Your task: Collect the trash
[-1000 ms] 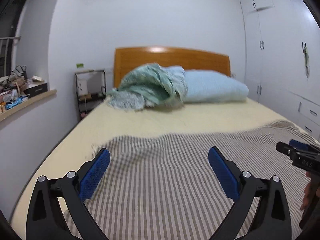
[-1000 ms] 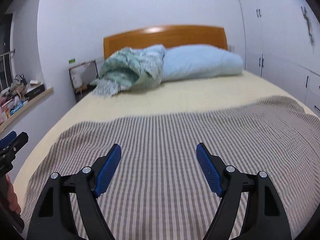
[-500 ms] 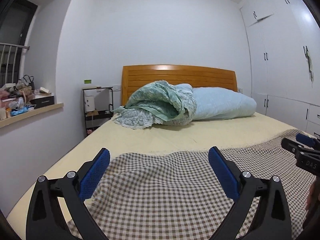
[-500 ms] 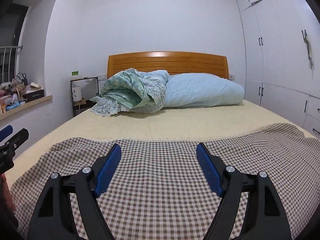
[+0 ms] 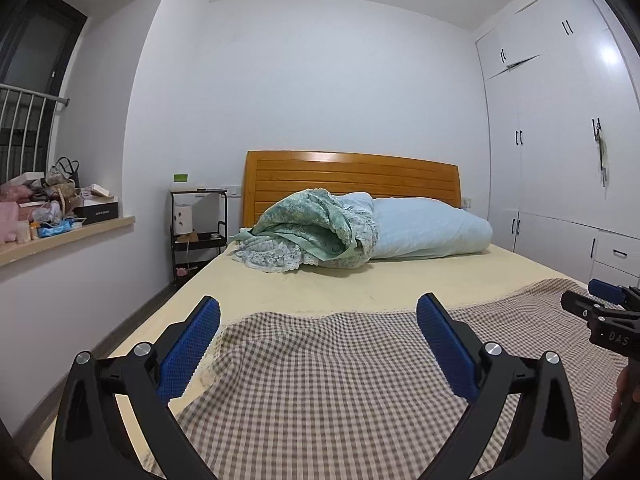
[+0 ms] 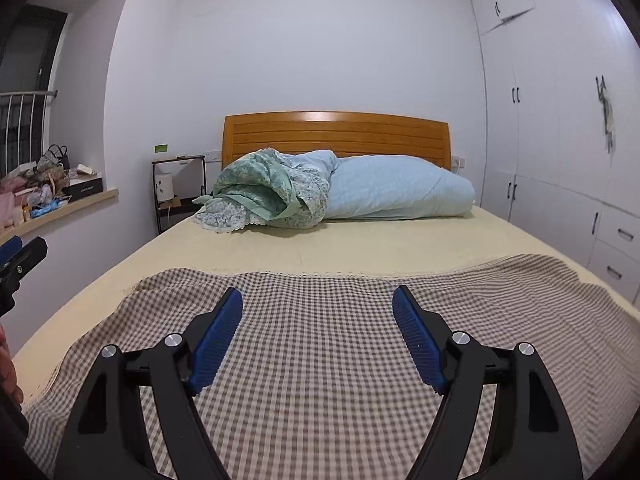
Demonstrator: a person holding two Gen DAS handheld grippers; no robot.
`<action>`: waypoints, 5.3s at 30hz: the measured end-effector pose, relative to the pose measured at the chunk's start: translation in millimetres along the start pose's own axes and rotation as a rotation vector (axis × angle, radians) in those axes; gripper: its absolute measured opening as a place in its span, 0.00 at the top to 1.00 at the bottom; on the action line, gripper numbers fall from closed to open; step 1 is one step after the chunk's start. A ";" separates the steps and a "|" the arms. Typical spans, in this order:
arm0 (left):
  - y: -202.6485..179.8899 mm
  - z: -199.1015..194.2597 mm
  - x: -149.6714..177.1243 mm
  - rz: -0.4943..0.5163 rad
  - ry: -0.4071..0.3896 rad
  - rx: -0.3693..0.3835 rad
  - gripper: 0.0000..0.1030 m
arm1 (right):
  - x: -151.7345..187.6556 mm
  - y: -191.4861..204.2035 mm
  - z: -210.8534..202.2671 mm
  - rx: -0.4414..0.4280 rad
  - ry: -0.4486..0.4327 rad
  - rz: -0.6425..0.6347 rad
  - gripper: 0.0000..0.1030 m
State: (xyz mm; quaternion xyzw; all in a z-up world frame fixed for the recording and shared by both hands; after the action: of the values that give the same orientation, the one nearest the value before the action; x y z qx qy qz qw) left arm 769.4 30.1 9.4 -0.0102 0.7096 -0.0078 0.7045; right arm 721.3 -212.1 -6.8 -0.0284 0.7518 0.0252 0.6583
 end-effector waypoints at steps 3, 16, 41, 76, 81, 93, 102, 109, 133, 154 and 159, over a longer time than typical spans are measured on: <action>0.1 -38.4 -15.6 -0.017 0.019 0.010 0.07 | -11.0 1.1 -38.6 0.005 -0.001 0.008 0.22; -18.2 -256.3 -64.3 0.058 0.007 0.044 0.07 | -19.3 19.9 -223.2 -0.005 0.030 -0.001 0.16; -12.9 -619.8 -57.6 -0.003 0.049 0.006 0.07 | 25.9 24.8 -528.0 0.123 0.045 0.068 0.16; -19.2 -722.3 -51.0 0.044 -0.028 0.021 0.07 | 73.0 45.5 -652.4 0.039 -0.061 0.068 0.08; -19.7 -722.3 -51.3 0.044 -0.028 0.022 0.07 | 75.0 45.8 -649.0 0.038 -0.032 0.063 0.08; -15.8 -722.1 -52.9 0.028 -0.019 0.023 0.07 | 72.0 46.6 -654.3 0.032 -0.044 0.069 0.08; -15.0 -722.8 -53.1 0.034 -0.025 0.027 0.07 | 67.9 47.5 -658.0 0.035 -0.064 0.052 0.08; -15.7 -721.5 -51.0 0.034 -0.021 0.028 0.07 | 70.4 48.3 -653.8 0.032 -0.051 0.048 0.08; -18.9 -723.6 -49.0 0.028 -0.030 0.023 0.07 | 69.1 54.6 -653.9 0.051 -0.057 0.034 0.08; -24.4 -725.0 -47.9 0.037 -0.036 0.020 0.07 | 68.5 53.8 -654.9 0.040 -0.051 0.035 0.08; -24.4 -724.9 -47.8 0.038 -0.035 0.021 0.07 | 68.4 53.3 -655.1 0.039 -0.051 0.035 0.08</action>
State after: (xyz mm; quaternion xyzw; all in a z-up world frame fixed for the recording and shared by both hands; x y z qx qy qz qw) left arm 44.9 4.5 63.1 0.0102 0.6970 -0.0017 0.7170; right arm 60.8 -208.9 12.0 -0.0018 0.7357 0.0227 0.6770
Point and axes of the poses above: each gripper's, at about its wrist camera, not at the fingertips, and z roughly the way its jaws point, y to its left, x to its underside, the point moved 1 cm from there along z, roughly the way its jaws point, and after that the axes turned 11 degrees about -y, right-handed, at the moved point
